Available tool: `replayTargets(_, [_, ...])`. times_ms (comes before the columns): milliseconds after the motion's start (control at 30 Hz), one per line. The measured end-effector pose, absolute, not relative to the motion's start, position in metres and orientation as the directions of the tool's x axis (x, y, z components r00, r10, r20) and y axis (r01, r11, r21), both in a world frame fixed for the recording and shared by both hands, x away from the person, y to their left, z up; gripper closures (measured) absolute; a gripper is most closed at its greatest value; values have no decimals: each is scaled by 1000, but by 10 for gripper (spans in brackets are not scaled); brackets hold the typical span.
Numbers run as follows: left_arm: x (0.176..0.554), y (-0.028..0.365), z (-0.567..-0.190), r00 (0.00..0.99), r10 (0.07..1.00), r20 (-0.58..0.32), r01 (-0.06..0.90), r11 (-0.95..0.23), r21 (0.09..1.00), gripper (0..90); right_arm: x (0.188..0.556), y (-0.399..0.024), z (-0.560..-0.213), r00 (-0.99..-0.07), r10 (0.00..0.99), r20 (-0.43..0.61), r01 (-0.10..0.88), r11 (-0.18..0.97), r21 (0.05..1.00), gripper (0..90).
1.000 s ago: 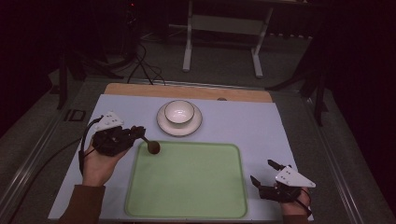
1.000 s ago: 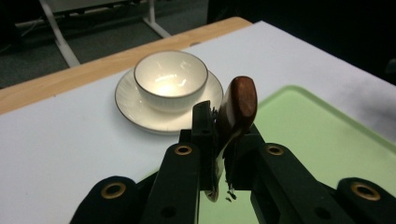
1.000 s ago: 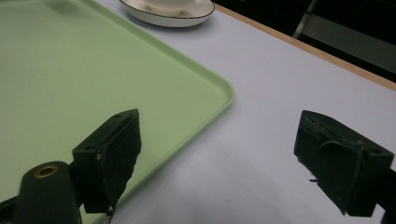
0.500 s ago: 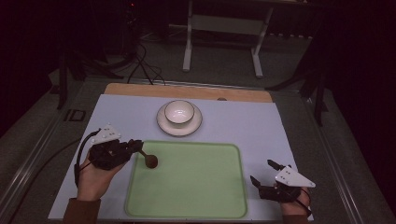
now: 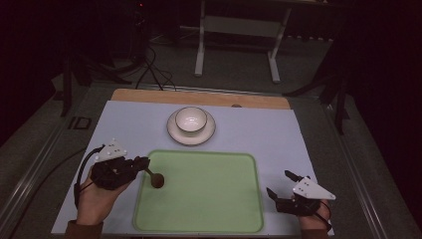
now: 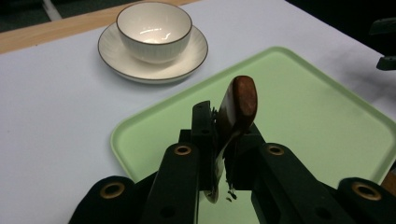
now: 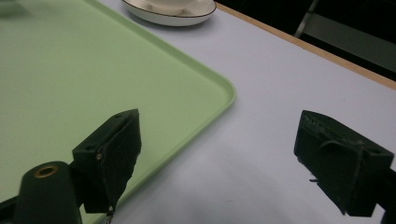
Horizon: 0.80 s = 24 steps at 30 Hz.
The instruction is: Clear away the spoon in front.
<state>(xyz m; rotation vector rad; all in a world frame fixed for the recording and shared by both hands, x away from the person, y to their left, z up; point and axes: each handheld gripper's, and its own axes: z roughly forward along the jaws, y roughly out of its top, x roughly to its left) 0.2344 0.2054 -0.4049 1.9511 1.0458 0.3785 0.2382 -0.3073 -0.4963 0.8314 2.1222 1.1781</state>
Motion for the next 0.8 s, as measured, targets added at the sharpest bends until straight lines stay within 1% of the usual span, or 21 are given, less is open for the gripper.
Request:
replayTargets(133, [233,206,-412,580,798,-161,584,-270,765,840,238,-308,-496,-644,745,-173,245,415,876,145])
replayTargets(167, [233,206,-412,580,798,-161,584,-270,765,840,238,-308,-496,-644,745,-173,245,415,876,145])
replayTargets(267, [239,206,-419,560,808,-183,626,-268,733,840,239,-307,-496,-646,743,-176,243,419,875,145])
replayTargets(300, [244,207,-421,546,812,-203,635,-244,733,840,238,-307,-496,-646,743,-175,243,418,875,145])
replayTargets(367, [247,207,-422,539,817,-205,639,-238,731,840,238,-307,-496,-646,743,-175,243,417,876,145])
replayTargets(500, [264,206,-427,512,836,-199,650,-225,726,823,239,-307,-497,-645,744,-175,244,418,875,145])
replayTargets(600, [280,204,-436,528,824,-205,641,-228,733,803,239,-307,-497,-646,743,-176,246,420,873,145])
replayTargets(800, [299,197,-467,545,796,-262,682,-240,691,754,238,-308,-496,-643,747,-170,251,415,875,145])
